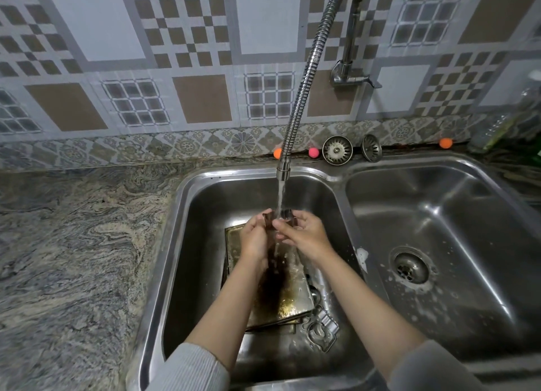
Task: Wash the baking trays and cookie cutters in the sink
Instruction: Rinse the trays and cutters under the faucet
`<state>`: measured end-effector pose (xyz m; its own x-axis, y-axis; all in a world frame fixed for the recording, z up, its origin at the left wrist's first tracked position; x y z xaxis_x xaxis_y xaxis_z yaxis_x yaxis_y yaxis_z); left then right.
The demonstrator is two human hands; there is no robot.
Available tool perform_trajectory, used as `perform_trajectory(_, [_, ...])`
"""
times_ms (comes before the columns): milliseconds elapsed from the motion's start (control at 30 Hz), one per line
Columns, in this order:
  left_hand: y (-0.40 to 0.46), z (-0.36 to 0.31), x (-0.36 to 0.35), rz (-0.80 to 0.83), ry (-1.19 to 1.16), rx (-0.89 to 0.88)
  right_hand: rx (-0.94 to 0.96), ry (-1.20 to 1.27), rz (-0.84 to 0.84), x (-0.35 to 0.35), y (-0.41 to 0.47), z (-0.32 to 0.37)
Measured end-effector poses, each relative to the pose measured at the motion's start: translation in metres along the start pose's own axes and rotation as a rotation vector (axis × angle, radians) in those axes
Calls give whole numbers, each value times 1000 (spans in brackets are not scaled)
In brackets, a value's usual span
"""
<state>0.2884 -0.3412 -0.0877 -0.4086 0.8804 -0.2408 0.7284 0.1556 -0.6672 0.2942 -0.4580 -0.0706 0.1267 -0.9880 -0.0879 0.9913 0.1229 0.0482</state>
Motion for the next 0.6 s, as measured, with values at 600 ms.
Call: perform_trajectory(600, [-2, 11, 9, -90, 9, 80, -111, -99, -156, -21, 3, -19])
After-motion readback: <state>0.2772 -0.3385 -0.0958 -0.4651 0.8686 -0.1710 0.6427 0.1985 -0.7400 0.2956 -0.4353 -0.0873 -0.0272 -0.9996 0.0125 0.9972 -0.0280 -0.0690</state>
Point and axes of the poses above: each hand's wrist, its own y-axis towards the middle knuckle, its own x-axis out of the back of the hand, z = x × y, the point moved 3 cm from there along y, towards the middle knuckle, and after that the axes turned 15 degrees about x, right-handed, at the moved point
